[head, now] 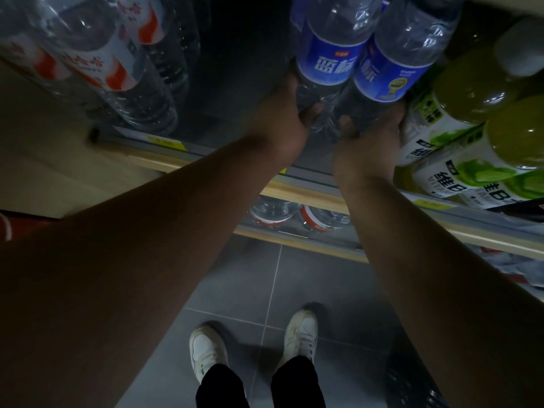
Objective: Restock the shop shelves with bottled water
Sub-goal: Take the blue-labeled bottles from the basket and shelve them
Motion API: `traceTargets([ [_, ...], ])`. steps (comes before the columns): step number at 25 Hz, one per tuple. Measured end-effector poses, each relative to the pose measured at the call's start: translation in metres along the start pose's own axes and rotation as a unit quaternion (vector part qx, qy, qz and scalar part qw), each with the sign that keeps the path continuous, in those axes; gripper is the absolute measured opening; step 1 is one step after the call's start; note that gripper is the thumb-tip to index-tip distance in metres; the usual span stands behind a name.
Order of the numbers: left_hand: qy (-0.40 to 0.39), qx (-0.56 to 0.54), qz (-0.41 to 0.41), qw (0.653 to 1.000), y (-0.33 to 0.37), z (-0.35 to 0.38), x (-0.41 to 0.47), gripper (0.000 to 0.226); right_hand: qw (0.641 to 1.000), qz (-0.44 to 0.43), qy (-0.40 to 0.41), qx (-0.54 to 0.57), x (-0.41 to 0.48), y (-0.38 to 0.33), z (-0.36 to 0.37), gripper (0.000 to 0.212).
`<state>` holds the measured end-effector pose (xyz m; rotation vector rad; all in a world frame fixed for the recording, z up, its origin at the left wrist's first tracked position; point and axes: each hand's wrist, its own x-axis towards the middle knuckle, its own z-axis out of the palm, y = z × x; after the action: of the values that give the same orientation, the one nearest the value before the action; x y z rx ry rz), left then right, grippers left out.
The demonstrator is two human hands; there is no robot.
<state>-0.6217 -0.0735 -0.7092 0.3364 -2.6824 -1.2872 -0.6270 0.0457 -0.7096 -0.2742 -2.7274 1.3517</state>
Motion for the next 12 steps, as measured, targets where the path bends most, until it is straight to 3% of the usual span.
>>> traceTargets([
  [7, -0.052, -0.023, -0.021, 0.998, -0.003, -0.012, -0.008, 0.062, 0.999, -0.021, -0.026, -0.023, -0.01, 0.006, -0.017, 0.059],
  [12, -0.096, 0.122, 0.042, 0.987, 0.001, -0.039, -0.05, 0.071, 0.985, -0.083, -0.075, -0.131, -0.042, 0.022, -0.037, 0.065],
])
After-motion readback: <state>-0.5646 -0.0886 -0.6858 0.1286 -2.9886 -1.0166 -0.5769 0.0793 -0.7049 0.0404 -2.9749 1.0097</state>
